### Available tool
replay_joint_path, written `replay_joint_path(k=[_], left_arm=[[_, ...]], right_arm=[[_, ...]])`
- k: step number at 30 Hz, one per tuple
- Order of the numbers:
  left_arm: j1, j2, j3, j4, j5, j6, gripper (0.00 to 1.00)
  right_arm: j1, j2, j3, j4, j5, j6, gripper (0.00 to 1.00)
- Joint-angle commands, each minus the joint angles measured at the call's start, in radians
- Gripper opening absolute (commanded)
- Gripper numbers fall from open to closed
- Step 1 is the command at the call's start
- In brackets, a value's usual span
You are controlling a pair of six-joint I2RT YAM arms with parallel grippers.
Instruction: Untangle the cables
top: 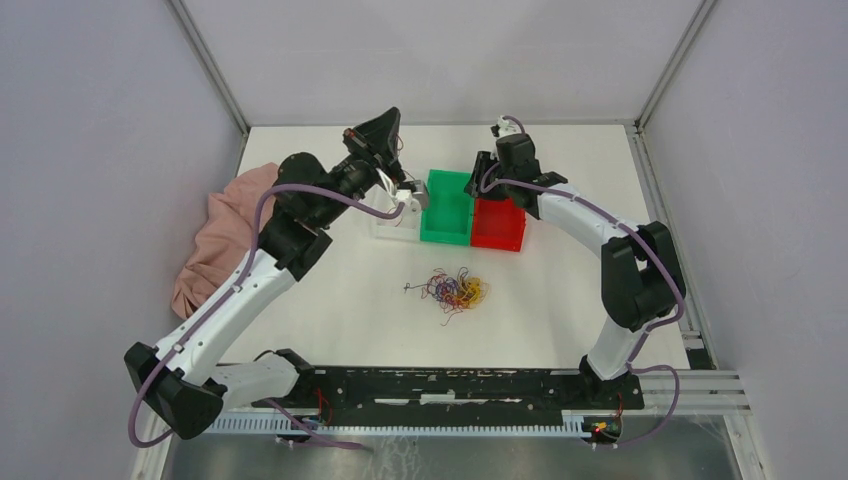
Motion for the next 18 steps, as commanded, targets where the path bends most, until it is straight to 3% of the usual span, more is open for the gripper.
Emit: replay_joint_path(k=[1, 5, 8, 14, 18], left_arm=[[-0.002, 0.002, 0.064, 0.080, -0.001, -0.001, 0.03], [-0.002, -0.036, 0.031, 0.016, 0.056, -0.027, 0.03], [-0.004, -0.040, -0.003, 0.053, 0.108, 0.119, 0.03], [-0.004, 0.085, 0.238, 0.092, 0.059, 0.096, 0.03], [-0.005, 0.106, 0.312, 0.088, 0.037, 0.042, 0.03]], right_arm=[[-0.005, -0.054, -0.006, 0.048, -0.009, 0.013, 0.42], [-0.007, -0.056, -0.008, 0.048, -0.007, 0.013, 0.41], [-0.009, -0.056, -0.008, 0.048, -0.011, 0.012, 0.41], [-0.011, -0.058, -0.007, 0.047, -0.015, 0.018, 0.40], [-0.011, -0.065, -0.008, 0.042, -0.015, 0.016, 0.40]])
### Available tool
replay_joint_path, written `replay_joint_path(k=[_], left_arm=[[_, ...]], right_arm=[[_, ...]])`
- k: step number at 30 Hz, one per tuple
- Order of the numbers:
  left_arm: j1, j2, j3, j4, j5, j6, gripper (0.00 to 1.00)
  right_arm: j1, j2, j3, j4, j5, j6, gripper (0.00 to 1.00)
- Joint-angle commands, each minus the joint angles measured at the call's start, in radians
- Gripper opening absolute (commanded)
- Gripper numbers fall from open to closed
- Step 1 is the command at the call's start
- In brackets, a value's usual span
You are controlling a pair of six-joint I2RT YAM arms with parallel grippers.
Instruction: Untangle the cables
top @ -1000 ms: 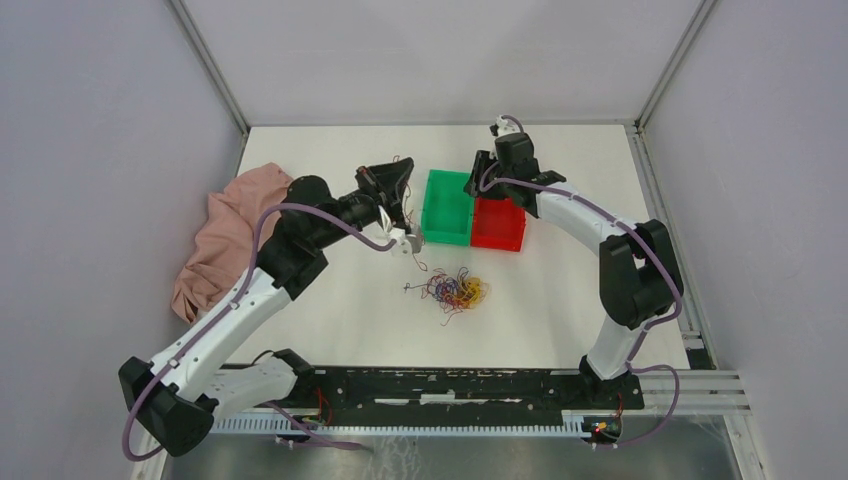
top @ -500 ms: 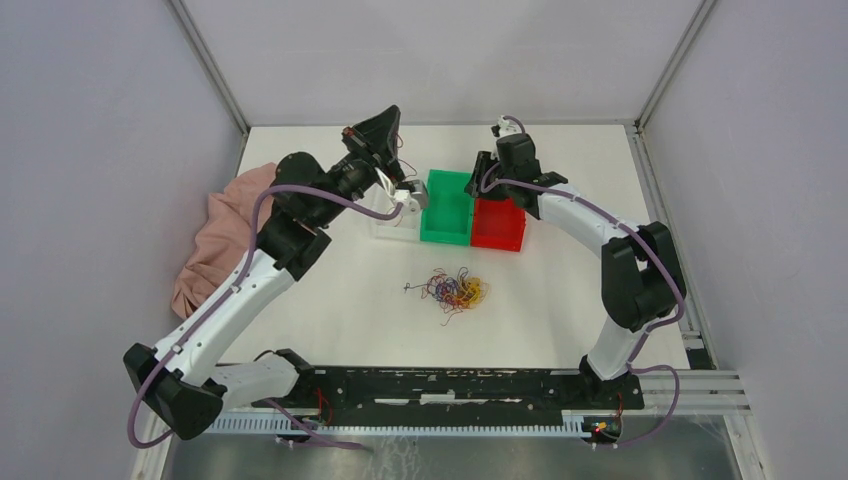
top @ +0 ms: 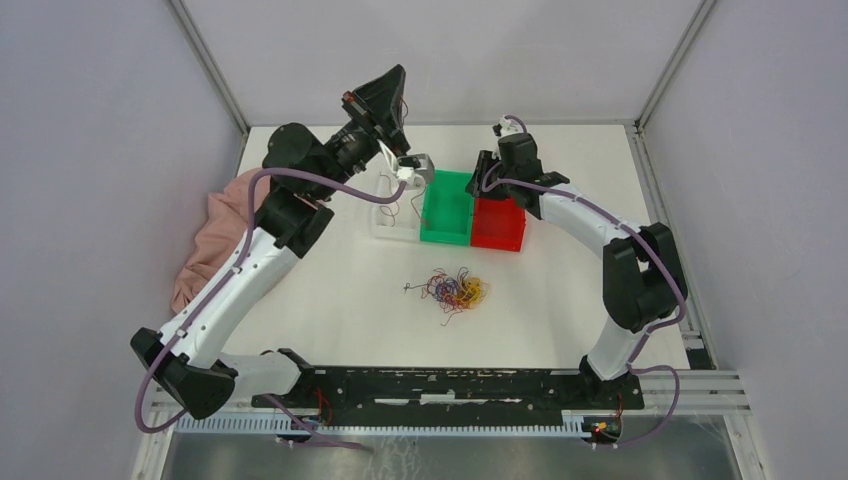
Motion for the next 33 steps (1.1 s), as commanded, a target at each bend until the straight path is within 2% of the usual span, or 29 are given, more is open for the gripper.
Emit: replay_joint_path(k=[1, 7, 9, 12, 14, 18, 20, 24, 28, 33], left_arm=[[-0.003, -0.007, 0.096, 0.066, -0.021, -0.029, 0.03], [-0.005, -0.014, 0.078, 0.071, -0.028, 0.081, 0.03], [-0.004, 0.000, 0.101, 0.088, -0.036, 0.059, 0.03], [-0.005, 0.033, 0.157, 0.062, -0.057, 0.139, 0.03], [0.000, 0.072, 0.215, 0.032, -0.117, 0.253, 0.03], [0.030, 0.155, 0.399, -0.176, -0.305, 0.228, 0.03], [0.066, 0.152, 0.363, -0.190, -0.338, 0.264, 0.03], [0.086, 0.119, 0.270, -0.196, -0.306, 0.296, 0.03], [0.108, 0.153, 0.250, -0.236, -0.400, 0.400, 0.03], [0.117, 0.156, 0.308, -0.247, -0.275, 0.138, 0.03]], right_arm=[[-0.003, -0.055, -0.004, 0.041, -0.004, 0.008, 0.40], [-0.005, -0.053, -0.003, 0.042, -0.011, 0.013, 0.40], [-0.005, -0.054, -0.003, 0.040, -0.011, 0.012, 0.40], [-0.006, -0.056, -0.004, 0.039, -0.009, 0.009, 0.40], [-0.007, -0.056, -0.005, 0.038, -0.006, 0.007, 0.40], [-0.008, -0.055, -0.007, 0.040, -0.010, 0.008, 0.40], [-0.009, -0.056, -0.009, 0.046, -0.012, 0.010, 0.40], [-0.012, -0.058, -0.013, 0.050, -0.015, 0.011, 0.40], [-0.015, -0.063, -0.027, 0.059, -0.015, 0.013, 0.39], [-0.022, -0.065, -0.038, 0.066, -0.018, 0.014, 0.39]])
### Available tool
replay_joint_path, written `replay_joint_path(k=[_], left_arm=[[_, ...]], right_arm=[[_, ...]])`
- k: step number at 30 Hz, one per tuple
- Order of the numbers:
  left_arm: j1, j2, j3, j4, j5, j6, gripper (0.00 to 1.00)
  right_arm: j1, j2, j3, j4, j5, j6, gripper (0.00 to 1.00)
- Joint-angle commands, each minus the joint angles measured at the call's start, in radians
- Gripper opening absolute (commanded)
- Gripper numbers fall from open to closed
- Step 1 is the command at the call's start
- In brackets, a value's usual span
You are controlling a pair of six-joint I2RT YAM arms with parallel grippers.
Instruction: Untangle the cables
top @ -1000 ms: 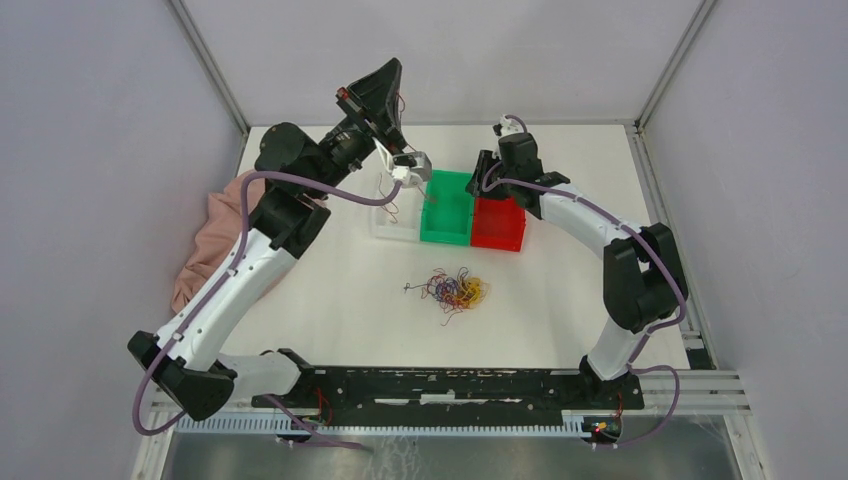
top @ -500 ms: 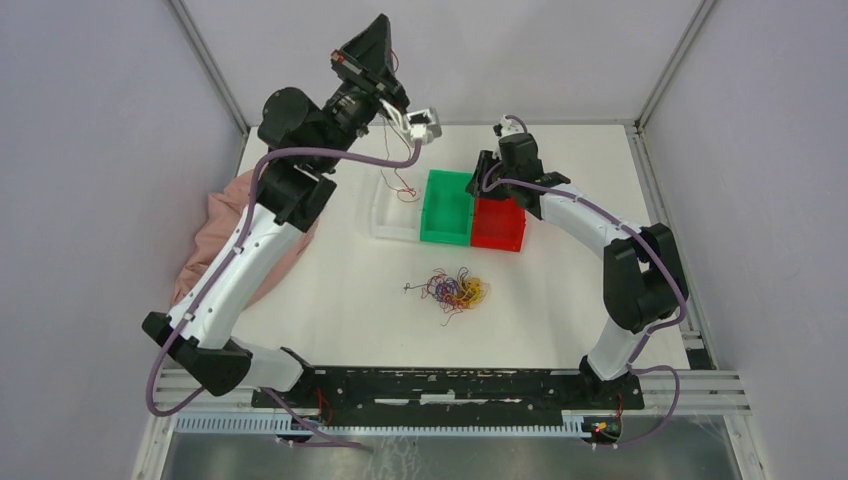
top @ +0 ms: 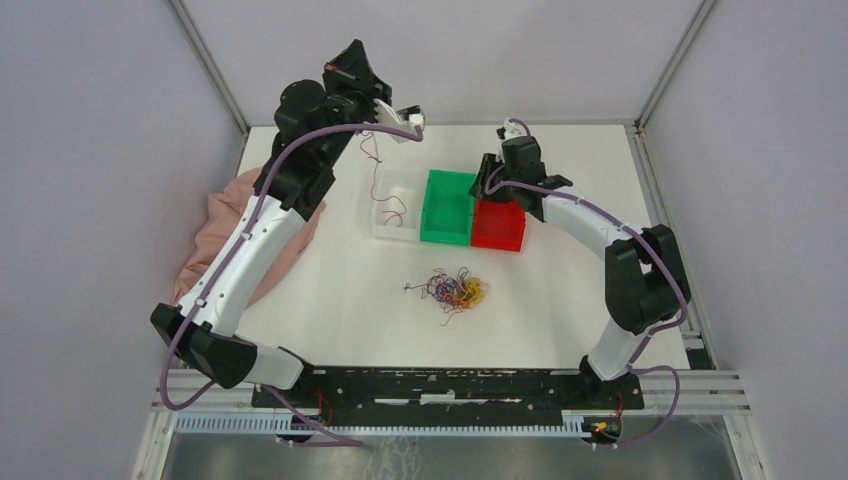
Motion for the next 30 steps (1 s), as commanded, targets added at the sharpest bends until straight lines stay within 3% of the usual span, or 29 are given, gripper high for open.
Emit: replay_joint_path(k=[1, 10, 18, 23, 30], left_arm=[[0.005, -0.024, 0.054, -0.001, 0.076, -0.167, 0.03], [-0.021, -0.069, 0.012, -0.098, 0.194, -0.622, 0.03], [-0.021, -0.069, -0.082, -0.085, 0.188, -0.665, 0.03], [-0.022, -0.037, -0.138, 0.006, 0.175, -0.674, 0.03], [-0.060, 0.032, -0.064, -0.007, 0.171, -0.856, 0.03]], right_arm=[[-0.013, -0.047, -0.005, 0.057, -0.010, 0.013, 0.39], [-0.016, -0.033, -0.006, 0.070, -0.016, 0.037, 0.39], [-0.023, -0.047, -0.021, 0.078, -0.018, 0.039, 0.39], [-0.025, -0.053, -0.036, 0.086, -0.018, 0.043, 0.39], [-0.034, -0.060, -0.054, 0.111, -0.024, 0.063, 0.38]])
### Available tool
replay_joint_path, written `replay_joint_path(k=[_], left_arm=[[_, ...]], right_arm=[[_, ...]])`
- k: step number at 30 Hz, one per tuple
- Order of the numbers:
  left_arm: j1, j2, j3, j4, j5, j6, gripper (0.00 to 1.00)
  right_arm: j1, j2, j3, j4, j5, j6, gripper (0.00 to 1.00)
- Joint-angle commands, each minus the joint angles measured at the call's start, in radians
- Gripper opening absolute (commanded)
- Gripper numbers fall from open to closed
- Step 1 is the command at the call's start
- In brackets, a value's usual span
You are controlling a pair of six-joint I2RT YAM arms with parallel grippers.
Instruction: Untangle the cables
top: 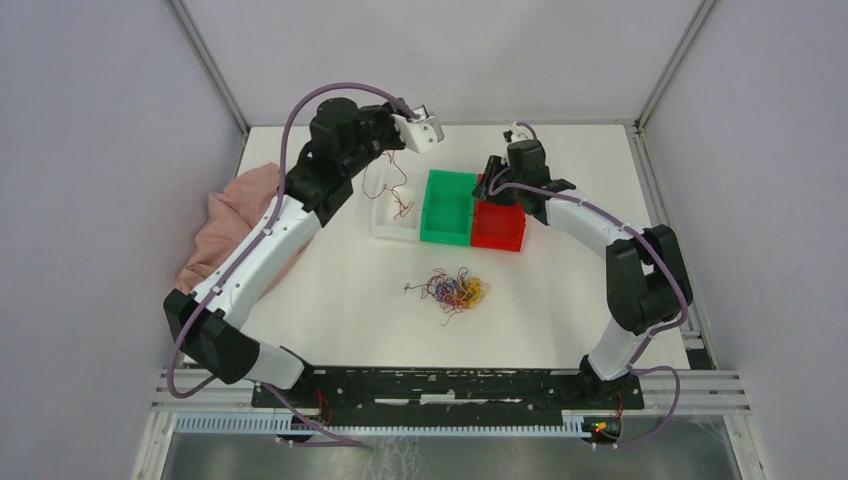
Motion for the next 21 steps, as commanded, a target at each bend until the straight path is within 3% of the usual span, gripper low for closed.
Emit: replay_joint_path(k=[1, 6, 10, 13, 21], left_arm=[[-0.044, 0.018, 0.071, 0.050, 0.006, -0.157, 0.03], [-0.102, 0.025, 0.107, 0.014, 0.008, -0.204, 0.03], [-0.122, 0.012, 0.114, -0.017, 0.009, -0.237, 0.03], [-0.124, -0.001, 0.111, -0.034, 0.012, -0.255, 0.03], [-0.124, -0.007, 0.123, -0.042, 0.029, -0.287, 0.03]], right_arm=[[-0.009, -0.052, -0.006, 0.084, -0.019, 0.034, 0.39], [-0.008, -0.001, 0.034, 0.254, -0.162, 0.088, 0.47], [-0.009, 0.064, 0.050, 0.577, -0.415, 0.096, 0.62], [-0.004, 0.112, 0.077, 0.752, -0.569, 0.102, 0.66], [0.062, 0.196, 0.155, 1.040, -0.721, 0.139, 0.75]])
